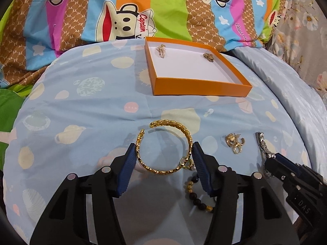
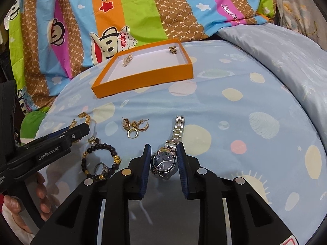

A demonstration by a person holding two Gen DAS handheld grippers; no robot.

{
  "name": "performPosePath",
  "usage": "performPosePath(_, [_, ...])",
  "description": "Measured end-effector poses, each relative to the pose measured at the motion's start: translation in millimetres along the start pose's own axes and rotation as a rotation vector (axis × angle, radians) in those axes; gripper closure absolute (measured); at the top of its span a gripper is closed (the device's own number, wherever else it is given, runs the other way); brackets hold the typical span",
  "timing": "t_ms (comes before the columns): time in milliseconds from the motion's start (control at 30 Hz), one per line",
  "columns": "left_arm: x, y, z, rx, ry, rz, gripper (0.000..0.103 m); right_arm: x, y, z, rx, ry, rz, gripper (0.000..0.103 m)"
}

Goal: Organize jewelry
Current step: 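Grasp and lift the gold bangle with the left tool while the right tool grasps the silver watch, then lower the bangle into the orange box and open the left tool while the right tool carries the silver watch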

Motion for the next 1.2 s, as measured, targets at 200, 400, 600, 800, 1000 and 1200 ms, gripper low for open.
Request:
performPosePath(200, [6,-16,2,0.031,0.013,0.004,0.049,9,-16,10,0.042,0.015,-0.004,0.079])
performPosePath(400, [7,-26,15,0.057,0.025,0.011,0.049,16,-28,30,0.086,0.016,-0.004,0.079])
performPosePath(600, [9,-32,49,0.105,0.042,0.010,0.049,18,-35,67,0.141,-0.008,0.016,0.079])
performPosePath(800, [17,-24,96,0.169,0.080,0.025,0.049,17,-28,124,0.198,-0.033,0.058,0.079])
performPosePath(1000, [24,5,136,0.194,0.098,0.028,0.049,1,4,181,0.230,-0.070,0.118,0.079])
performPosePath(1200, [17,52,167,0.176,0.079,0.018,0.049,-19,54,214,0.204,-0.103,0.149,0.079])
Point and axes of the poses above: each gripper's, at about its wrist camera, not at the fingertips, and y roughly the way its jaws point, x to its right, z to its top, the point moved 2 cm from there along y, roughly the way its jaws point, and after that the axes turned 12 degrees about -z, right-handed, at the moved point
